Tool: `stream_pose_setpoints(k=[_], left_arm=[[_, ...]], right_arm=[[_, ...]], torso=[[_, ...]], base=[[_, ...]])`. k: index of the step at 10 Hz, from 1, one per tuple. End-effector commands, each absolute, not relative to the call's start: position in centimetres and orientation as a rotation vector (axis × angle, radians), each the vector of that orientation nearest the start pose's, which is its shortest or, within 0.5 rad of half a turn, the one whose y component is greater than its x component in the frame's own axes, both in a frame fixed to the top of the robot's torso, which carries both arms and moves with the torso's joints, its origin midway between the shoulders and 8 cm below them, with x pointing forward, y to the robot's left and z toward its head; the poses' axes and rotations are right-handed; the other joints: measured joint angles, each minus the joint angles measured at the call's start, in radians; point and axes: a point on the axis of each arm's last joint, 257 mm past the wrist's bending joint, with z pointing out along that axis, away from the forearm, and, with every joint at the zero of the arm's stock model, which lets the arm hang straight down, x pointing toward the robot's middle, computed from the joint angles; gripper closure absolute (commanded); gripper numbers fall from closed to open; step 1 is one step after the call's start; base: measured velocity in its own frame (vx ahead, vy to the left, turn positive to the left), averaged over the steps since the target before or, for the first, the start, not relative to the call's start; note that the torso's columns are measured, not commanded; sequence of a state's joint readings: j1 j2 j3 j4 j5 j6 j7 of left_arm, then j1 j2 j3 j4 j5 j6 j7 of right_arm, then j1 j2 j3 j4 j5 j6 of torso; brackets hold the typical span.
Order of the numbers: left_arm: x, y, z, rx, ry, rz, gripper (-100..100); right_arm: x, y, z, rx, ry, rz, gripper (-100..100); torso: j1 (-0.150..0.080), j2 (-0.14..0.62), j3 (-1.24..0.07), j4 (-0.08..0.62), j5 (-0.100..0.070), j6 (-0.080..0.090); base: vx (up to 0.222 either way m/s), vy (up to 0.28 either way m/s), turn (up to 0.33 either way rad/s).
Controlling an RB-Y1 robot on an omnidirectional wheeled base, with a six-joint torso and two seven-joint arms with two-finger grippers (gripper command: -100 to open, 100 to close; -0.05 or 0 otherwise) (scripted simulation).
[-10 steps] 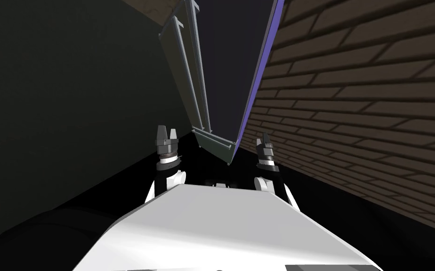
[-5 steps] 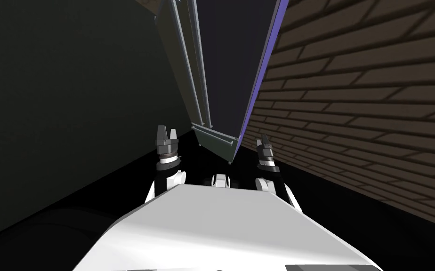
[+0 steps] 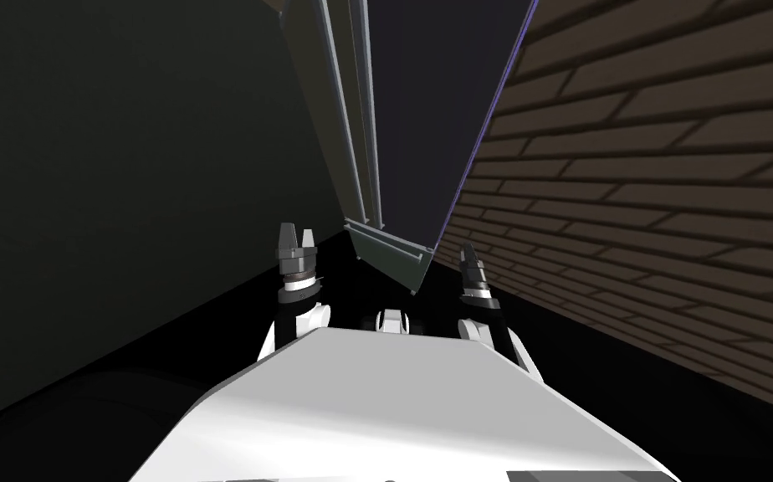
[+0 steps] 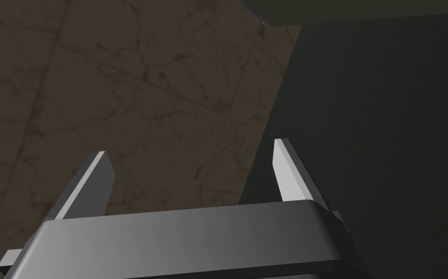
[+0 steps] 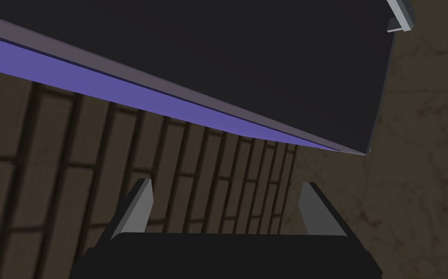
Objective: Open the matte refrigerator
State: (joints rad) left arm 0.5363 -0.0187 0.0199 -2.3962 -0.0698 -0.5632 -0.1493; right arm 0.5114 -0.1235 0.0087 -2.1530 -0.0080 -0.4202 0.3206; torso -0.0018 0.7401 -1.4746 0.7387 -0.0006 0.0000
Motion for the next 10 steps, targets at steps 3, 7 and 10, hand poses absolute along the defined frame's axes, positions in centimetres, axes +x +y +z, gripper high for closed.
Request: stream_pose_setpoints(k=[3,7,10], left_arm=[[30.5,27.3,7.4,-0.455,0.566,-1.112,0],[30.5,27.3,7.4,-0.455,0.566,-1.112,0],[30.5,27.3,7.4,-0.455,0.566,-1.112,0]], right_arm=[[37.3,-29.3,-6.8,0.525,0.963,0.837,-100],[36.9,-30.6,-7.7,0.473,0.978,0.724,-100],[36.4,-32.0,-8.6,0.428,0.987,0.618,-100]], torso=[[0.002,-0.003,-0.002,-0.001,0.001,0.000],[0.004,-0.002,-0.001,-0.001,0.001,0.000],[0.001,-0.002,-0.002,-0.001,0.000,0.000]], base=[[0.071,0.073,0.031],[0.064,0.078,0.049],[0.082,0.074,0.056]])
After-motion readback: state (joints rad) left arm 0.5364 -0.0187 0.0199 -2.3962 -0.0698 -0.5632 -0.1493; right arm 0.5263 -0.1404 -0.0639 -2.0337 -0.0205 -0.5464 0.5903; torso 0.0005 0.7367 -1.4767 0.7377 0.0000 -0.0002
